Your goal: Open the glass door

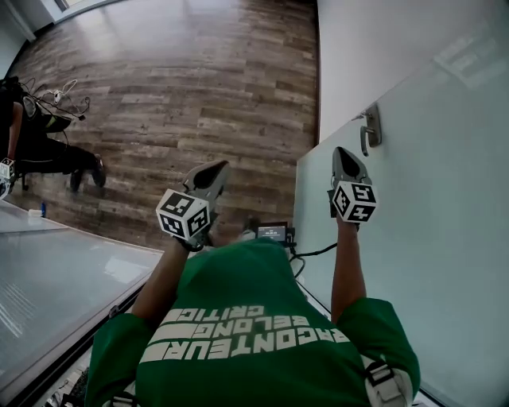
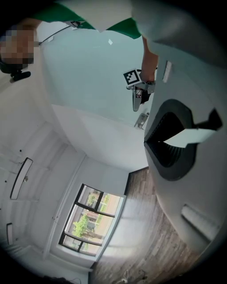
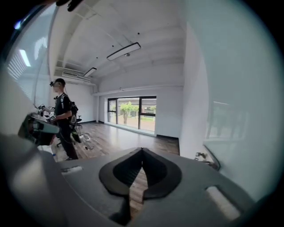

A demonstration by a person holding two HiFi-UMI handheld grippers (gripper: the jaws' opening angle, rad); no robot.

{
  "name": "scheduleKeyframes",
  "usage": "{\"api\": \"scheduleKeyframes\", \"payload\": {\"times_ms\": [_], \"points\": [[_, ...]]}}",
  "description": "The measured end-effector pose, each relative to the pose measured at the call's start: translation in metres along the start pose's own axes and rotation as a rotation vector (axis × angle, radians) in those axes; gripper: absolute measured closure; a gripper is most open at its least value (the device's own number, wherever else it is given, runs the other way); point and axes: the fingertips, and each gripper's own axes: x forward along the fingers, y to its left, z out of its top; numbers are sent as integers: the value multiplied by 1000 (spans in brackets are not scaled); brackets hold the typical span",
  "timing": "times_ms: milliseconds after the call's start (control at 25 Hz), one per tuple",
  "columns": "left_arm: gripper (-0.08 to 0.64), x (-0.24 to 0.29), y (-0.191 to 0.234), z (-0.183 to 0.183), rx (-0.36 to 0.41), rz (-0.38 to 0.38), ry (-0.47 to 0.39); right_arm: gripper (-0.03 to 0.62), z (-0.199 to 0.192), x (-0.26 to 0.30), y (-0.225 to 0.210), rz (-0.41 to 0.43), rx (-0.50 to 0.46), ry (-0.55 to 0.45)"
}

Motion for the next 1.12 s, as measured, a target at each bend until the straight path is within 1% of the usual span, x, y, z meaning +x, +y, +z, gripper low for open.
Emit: {"api": "scheduleKeyframes", "payload": {"times_ms": [280, 520, 640, 920, 1120], "points": [[543, -44, 19, 13, -27, 88, -76, 598, 26, -15, 94, 199, -88, -63], [543, -73, 31, 23, -28, 147, -118, 598, 30, -14, 154, 323, -172, -72], [543, -90, 37, 22, -35, 171, -135, 598, 30, -14, 178, 362, -206, -75], [543, -112, 46, 21, -31, 208, -154, 598, 26, -12, 209, 433, -243, -61], [543, -127, 57, 21, -36, 242, -165, 598, 27, -9, 230, 481, -244, -56]]}}
